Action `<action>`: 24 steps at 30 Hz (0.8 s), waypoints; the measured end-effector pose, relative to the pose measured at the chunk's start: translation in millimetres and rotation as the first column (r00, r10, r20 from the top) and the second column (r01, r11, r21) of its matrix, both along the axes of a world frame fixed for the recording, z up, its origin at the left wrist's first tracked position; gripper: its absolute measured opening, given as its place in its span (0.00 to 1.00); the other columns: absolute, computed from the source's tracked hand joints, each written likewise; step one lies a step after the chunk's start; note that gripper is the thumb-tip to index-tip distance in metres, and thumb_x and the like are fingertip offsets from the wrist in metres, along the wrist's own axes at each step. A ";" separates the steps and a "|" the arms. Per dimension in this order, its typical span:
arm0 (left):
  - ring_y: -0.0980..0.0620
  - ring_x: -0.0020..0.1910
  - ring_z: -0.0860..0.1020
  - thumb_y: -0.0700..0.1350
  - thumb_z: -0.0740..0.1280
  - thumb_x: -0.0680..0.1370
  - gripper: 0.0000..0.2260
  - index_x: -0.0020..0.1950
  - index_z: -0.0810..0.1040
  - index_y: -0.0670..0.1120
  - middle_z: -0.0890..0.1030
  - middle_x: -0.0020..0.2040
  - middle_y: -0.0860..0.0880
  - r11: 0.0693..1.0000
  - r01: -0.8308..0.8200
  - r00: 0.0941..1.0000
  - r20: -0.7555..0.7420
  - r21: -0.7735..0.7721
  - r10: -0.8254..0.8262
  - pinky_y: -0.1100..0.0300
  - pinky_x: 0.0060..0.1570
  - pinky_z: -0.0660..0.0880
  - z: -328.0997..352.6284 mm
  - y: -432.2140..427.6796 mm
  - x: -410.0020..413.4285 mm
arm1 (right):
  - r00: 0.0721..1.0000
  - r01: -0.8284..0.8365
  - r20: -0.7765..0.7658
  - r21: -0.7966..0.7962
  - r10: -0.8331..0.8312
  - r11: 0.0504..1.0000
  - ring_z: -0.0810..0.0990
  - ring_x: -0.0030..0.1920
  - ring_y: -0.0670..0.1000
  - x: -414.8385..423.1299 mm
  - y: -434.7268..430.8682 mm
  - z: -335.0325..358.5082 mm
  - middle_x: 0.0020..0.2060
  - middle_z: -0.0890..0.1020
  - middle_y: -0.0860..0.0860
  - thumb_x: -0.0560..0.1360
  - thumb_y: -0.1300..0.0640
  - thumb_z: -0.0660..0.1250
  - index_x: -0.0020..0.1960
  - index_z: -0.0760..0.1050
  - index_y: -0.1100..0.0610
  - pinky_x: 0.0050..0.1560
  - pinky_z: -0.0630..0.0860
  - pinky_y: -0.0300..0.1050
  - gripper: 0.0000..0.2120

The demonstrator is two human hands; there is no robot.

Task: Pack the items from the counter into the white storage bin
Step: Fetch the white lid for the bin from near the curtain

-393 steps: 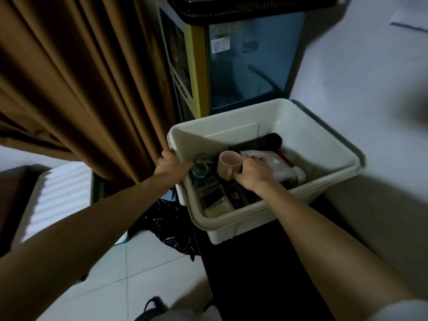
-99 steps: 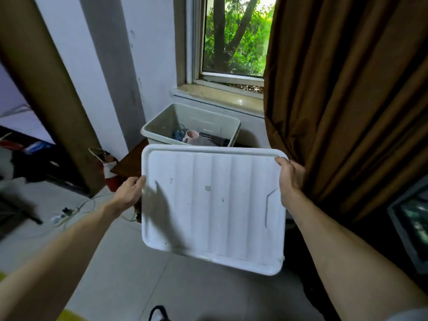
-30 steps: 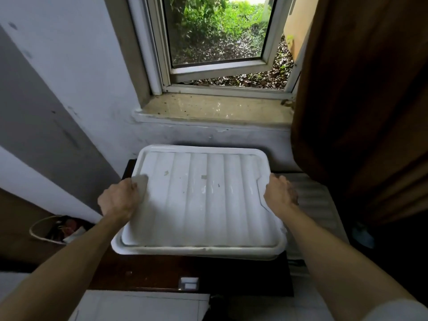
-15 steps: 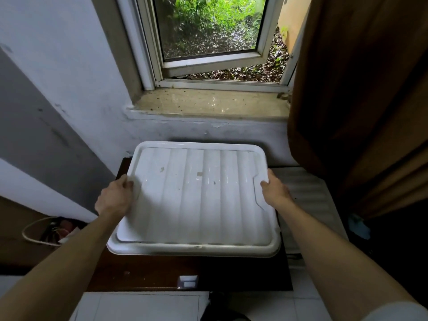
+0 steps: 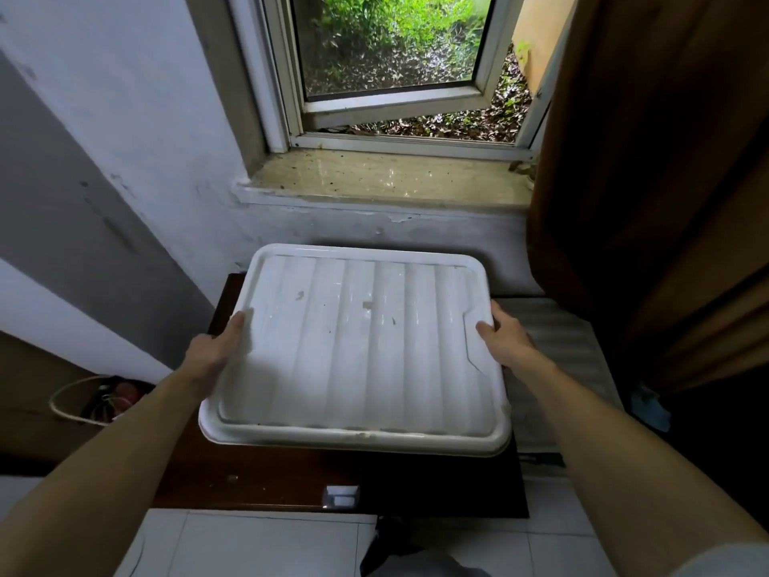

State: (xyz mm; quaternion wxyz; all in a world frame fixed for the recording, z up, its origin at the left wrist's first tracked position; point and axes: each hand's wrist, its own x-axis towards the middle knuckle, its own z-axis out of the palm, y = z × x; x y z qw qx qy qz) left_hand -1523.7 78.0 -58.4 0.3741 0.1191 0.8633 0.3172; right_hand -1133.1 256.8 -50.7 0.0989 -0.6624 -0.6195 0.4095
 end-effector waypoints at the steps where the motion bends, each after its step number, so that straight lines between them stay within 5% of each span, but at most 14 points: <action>1: 0.37 0.57 0.76 0.69 0.62 0.74 0.42 0.70 0.68 0.33 0.74 0.65 0.36 1.000 -0.004 1.000 -0.021 -0.002 0.003 0.46 0.56 0.75 -1.6 -0.2 -0.9 | 1.000 -0.001 0.002 -0.001 0.001 1.000 0.74 0.55 0.54 0.0 0.1 -1.5 0.67 0.75 0.55 0.83 0.57 0.58 0.78 0.59 0.48 0.53 0.69 0.43 0.25; 5: 0.38 0.53 0.79 0.74 0.65 0.67 0.46 0.67 0.71 0.35 0.78 0.59 0.39 1.000 -0.005 0.994 -0.113 -0.009 0.004 0.44 0.54 0.79 -5.3 -4.6 -9.0 | 0.999 0.004 0.045 0.022 -0.005 1.000 0.74 0.55 0.56 -2.7 1.9 -5.3 0.67 0.75 0.54 0.83 0.56 0.56 0.78 0.58 0.45 0.54 0.70 0.44 0.25; 8: 0.41 0.47 0.80 0.74 0.66 0.66 0.41 0.58 0.74 0.37 0.80 0.52 0.42 0.997 0.037 0.970 -0.237 -0.065 -0.052 0.46 0.46 0.81 -0.9 -7.7 -12.0 | 0.994 0.002 0.107 0.033 -0.006 0.999 0.73 0.63 0.61 -6.6 0.5 -6.1 0.69 0.73 0.56 0.83 0.56 0.55 0.79 0.56 0.46 0.57 0.69 0.46 0.26; 13: 0.41 0.55 0.74 0.60 0.71 0.72 0.25 0.58 0.72 0.43 0.75 0.56 0.41 0.957 0.196 0.701 -0.652 -0.213 -0.288 0.44 0.51 0.77 12.2 -1.8 -5.4 | 0.983 -0.027 0.182 0.061 0.015 0.998 0.74 0.61 0.63 -7.8 -0.2 -8.1 0.69 0.73 0.57 0.83 0.57 0.54 0.80 0.54 0.48 0.51 0.67 0.45 0.26; 20: 0.35 0.64 0.69 0.45 0.61 0.78 0.18 0.66 0.64 0.42 0.67 0.67 0.36 0.844 0.410 0.461 -0.719 -0.347 -0.520 0.38 0.61 0.71 2.8 -13.3 28.3 | 0.978 -0.043 0.208 0.104 0.021 0.994 0.76 0.59 0.63 -10.1 -2.4 -9.9 0.64 0.76 0.60 0.83 0.58 0.55 0.78 0.57 0.53 0.53 0.71 0.49 0.24; 22: 0.35 0.65 0.70 0.46 0.56 0.80 0.16 0.66 0.61 0.43 0.64 0.72 0.36 0.823 0.470 0.454 -0.713 -0.317 -0.534 0.39 0.62 0.72 -3.9 -23.3 35.0 | 0.980 -0.044 0.197 0.127 0.018 0.991 0.78 0.58 0.63 -9.9 -0.6 -13.2 0.61 0.78 0.61 0.82 0.58 0.57 0.77 0.58 0.55 0.54 0.72 0.50 0.24; 24: 0.40 0.56 0.75 0.52 0.51 0.82 0.15 0.66 0.61 0.47 0.66 0.71 0.39 0.830 0.504 0.520 -0.682 -0.240 -0.513 0.45 0.50 0.77 -2.0 -29.6 31.3 | 0.979 -0.040 0.201 0.137 0.012 0.990 0.79 0.57 0.63 -9.5 -0.5 -15.1 0.60 0.79 0.60 0.82 0.57 0.57 0.76 0.59 0.55 0.51 0.71 0.49 0.23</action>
